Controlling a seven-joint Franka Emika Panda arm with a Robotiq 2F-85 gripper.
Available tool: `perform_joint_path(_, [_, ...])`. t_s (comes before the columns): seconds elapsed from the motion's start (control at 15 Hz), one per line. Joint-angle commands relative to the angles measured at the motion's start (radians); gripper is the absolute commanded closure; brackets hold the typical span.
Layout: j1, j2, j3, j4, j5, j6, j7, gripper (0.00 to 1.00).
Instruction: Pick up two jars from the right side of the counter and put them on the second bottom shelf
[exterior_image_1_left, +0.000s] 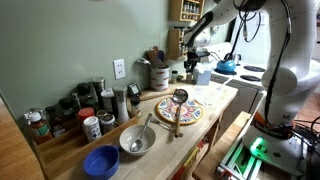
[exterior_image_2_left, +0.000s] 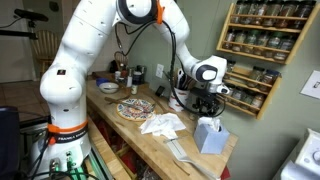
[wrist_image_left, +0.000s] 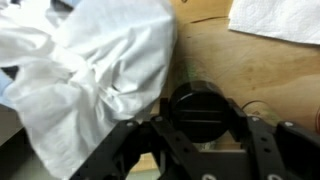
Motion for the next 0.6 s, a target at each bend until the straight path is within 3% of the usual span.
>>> perform_joint_path(0.0, [-0.034,-0.154,0.001,-0.044,0.034,-0.090,-0.090,0.69])
perform_joint_path(0.53, [-0.028,-0.369,-0.063,-0.024,0.125,-0.135,-0.234,0.69])
